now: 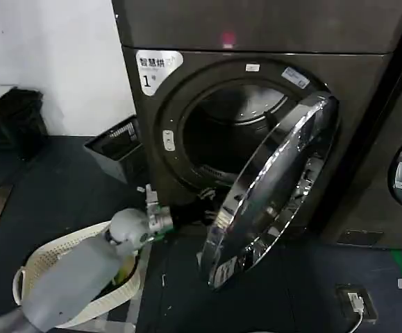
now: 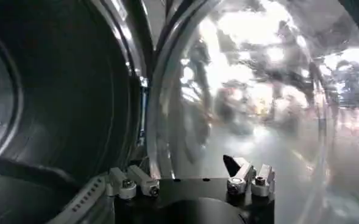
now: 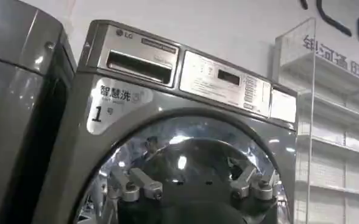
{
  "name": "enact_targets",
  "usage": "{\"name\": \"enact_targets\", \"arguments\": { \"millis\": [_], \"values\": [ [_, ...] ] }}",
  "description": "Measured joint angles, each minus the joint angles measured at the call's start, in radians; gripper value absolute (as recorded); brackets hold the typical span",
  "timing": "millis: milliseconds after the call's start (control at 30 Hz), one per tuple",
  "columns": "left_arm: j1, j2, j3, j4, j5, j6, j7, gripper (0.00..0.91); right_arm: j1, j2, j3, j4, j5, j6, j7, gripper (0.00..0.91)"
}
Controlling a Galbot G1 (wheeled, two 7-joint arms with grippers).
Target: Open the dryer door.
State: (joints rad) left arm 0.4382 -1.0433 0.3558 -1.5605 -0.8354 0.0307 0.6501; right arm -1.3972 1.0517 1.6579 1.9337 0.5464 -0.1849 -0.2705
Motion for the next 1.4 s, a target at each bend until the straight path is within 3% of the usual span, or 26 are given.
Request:
{"name": "enact_targets", "arguments": {
  "millis": [500, 1400],
  "values": [
    [-0.071, -0.061, 0.096, 0.032, 0.000, -0.008, -0.023, 0.907, -0.049, 0.026, 0.088, 0.015, -0.018, -0.040, 0.043, 0.907],
    [-0.151, -0.185, 0.198, 0.106, 0.026, -0.024, -0.063, 0.907, -0.117, 0.072, 0.237, 0.055, -0.074, -0.037, 0.092, 0.907]
  ]
}}
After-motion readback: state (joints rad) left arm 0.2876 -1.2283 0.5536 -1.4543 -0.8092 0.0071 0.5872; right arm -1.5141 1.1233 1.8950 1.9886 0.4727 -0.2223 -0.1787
